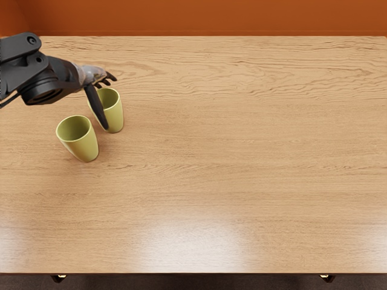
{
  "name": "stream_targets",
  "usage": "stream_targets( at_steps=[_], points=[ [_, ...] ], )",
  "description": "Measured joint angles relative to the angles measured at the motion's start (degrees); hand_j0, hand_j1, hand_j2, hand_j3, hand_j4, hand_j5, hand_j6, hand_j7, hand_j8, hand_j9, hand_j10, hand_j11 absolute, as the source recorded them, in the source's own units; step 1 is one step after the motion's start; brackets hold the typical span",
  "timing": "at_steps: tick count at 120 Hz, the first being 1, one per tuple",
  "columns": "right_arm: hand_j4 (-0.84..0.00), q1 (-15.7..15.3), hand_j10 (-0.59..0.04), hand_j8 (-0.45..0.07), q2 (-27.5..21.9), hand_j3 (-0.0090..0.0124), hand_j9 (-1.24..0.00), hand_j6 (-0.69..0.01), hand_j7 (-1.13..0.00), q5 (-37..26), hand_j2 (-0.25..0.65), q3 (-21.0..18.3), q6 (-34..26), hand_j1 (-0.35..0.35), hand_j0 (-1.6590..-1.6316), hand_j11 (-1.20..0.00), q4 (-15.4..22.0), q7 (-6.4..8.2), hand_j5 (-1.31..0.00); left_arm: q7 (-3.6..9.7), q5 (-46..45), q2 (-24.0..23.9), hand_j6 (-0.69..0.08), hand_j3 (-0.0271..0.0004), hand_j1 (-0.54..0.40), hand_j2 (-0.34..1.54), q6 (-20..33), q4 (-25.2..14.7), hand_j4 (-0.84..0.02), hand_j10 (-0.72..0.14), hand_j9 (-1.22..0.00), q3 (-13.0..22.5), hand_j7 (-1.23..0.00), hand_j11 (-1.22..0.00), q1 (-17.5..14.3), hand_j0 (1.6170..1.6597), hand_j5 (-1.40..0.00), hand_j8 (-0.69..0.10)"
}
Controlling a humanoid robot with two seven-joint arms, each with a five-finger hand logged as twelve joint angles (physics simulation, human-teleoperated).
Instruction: Pick up cup and place in cup with left hand
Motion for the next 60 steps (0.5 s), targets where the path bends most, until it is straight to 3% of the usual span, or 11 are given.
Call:
stream_targets(
  at_steps=[28, 60],
  points=[
    [-0.030, 0.00, -0.029, -0.030, 0.00, 0.0000, -0.04, -0.030, -0.04, 0.00, -0.006, -0.01, 0.00, -0.314, -1.6581, -0.04, 0.00, 0.00, -0.04, 0.00, 0.81, -0.10, -0.095, 0.0000, 0.241, 0.02, 0.01, 0.61, -0.094, -0.094, -0.12, 0.17, -0.12, -0.12, 0.01, 1.6581, -0.12, -0.095],
    [-0.030, 0.00, -0.029, -0.030, 0.00, 0.0000, -0.04, -0.030, -0.04, 0.00, -0.006, -0.01, 0.00, -0.314, -1.6581, -0.04, 0.00, 0.00, -0.04, 0.00, 1.39, -1.09, -0.168, 0.0000, 0.154, 0.03, 0.00, 0.96, -0.167, -0.166, -0.21, 0.25, -0.21, -0.21, -0.03, 1.6581, -0.21, -0.167]
  ],
)
